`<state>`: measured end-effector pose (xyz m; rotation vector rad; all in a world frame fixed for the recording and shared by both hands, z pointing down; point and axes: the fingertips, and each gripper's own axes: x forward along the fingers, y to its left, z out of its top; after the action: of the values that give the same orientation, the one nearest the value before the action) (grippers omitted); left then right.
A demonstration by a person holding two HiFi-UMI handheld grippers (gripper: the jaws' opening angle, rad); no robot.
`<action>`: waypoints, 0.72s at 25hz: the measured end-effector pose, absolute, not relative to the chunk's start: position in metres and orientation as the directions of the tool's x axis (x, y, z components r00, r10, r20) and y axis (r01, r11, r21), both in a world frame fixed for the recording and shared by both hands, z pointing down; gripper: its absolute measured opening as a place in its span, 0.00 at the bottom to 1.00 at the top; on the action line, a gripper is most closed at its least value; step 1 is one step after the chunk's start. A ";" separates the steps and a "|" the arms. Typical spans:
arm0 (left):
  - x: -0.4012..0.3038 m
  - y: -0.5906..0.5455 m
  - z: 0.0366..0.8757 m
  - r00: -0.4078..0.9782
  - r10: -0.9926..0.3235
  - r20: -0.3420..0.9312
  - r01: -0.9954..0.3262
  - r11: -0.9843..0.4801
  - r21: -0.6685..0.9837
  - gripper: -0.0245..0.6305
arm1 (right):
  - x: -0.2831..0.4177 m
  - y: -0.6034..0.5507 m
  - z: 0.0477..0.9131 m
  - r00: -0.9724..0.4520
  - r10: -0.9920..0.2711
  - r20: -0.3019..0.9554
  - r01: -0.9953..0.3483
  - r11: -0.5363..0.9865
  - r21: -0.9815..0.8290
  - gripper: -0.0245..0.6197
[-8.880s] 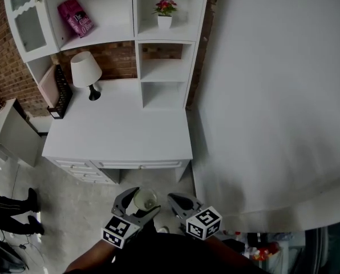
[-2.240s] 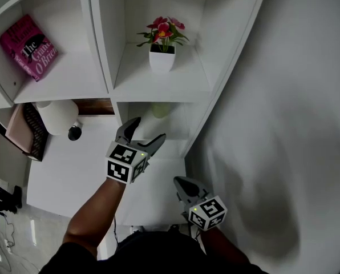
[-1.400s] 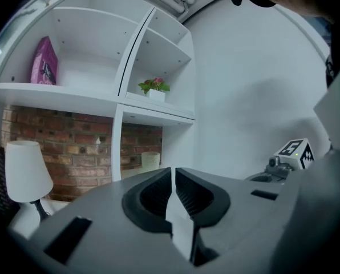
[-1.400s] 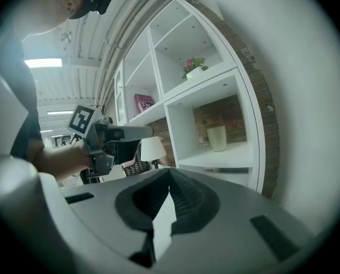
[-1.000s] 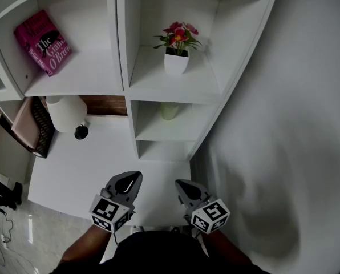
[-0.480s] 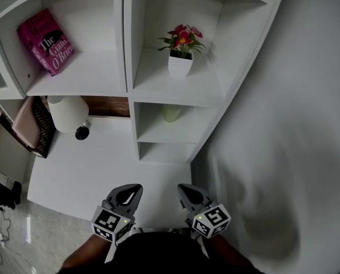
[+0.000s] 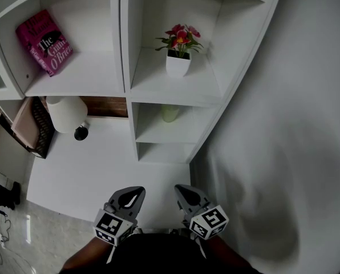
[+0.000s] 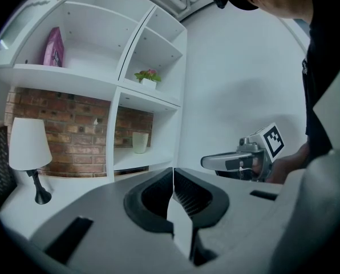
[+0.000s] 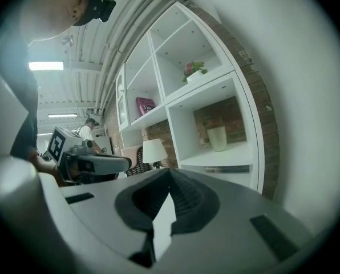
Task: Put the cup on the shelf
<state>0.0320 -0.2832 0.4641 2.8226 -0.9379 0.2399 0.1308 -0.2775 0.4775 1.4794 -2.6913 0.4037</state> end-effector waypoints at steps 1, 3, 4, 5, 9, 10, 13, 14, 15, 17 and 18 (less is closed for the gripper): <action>0.032 -0.284 0.464 0.791 -0.579 0.200 -0.604 -0.791 0.097 0.05 | 0.131 -0.278 0.477 -0.544 -0.823 0.160 -0.834 0.511 -0.209 0.05; 0.032 -0.285 0.463 0.789 -0.580 0.200 -0.606 -0.790 0.098 0.05 | 0.130 -0.278 0.477 -0.548 -0.821 0.158 -0.831 0.515 -0.210 0.05; 0.032 -0.285 0.463 0.789 -0.581 0.200 -0.607 -0.789 0.099 0.05 | 0.129 -0.278 0.477 -0.551 -0.819 0.158 -0.830 0.518 -0.209 0.05; 0.032 -0.285 0.463 0.788 -0.582 0.200 -0.607 -0.788 0.099 0.05 | 0.128 -0.278 0.478 -0.554 -0.817 0.158 -0.828 0.521 -0.209 0.05; 0.034 -0.287 0.461 0.787 -0.584 0.197 -0.609 -0.788 0.096 0.05 | 0.127 -0.279 0.481 -0.560 -0.814 0.157 -0.823 0.525 -0.215 0.05; 0.034 -0.287 0.461 0.787 -0.585 0.197 -0.609 -0.787 0.096 0.05 | 0.127 -0.279 0.481 -0.561 -0.813 0.156 -0.823 0.526 -0.215 0.05; 0.034 -0.289 0.463 0.786 -0.585 0.201 -0.610 -0.787 0.095 0.05 | 0.128 -0.282 0.480 -0.558 -0.814 0.160 -0.825 0.525 -0.208 0.04; 0.034 -0.290 0.463 0.785 -0.586 0.203 -0.611 -0.786 0.094 0.05 | 0.129 -0.283 0.480 -0.557 -0.815 0.160 -0.826 0.524 -0.207 0.05; 0.034 -0.290 0.464 0.784 -0.586 0.204 -0.612 -0.786 0.094 0.05 | 0.129 -0.283 0.480 -0.558 -0.815 0.159 -0.825 0.525 -0.208 0.05; 0.034 -0.291 0.463 0.783 -0.588 0.204 -0.613 -0.784 0.095 0.05 | 0.129 -0.284 0.480 -0.558 -0.815 0.159 -0.826 0.524 -0.209 0.05; 0.034 -0.292 0.463 0.783 -0.589 0.203 -0.614 -0.783 0.096 0.05 | 0.129 -0.284 0.480 -0.557 -0.815 0.161 -0.826 0.523 -0.209 0.05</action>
<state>0.0344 -0.2915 0.4626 2.8163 -0.9567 0.2431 0.1293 -0.2845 0.4797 1.4569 -2.7040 0.4076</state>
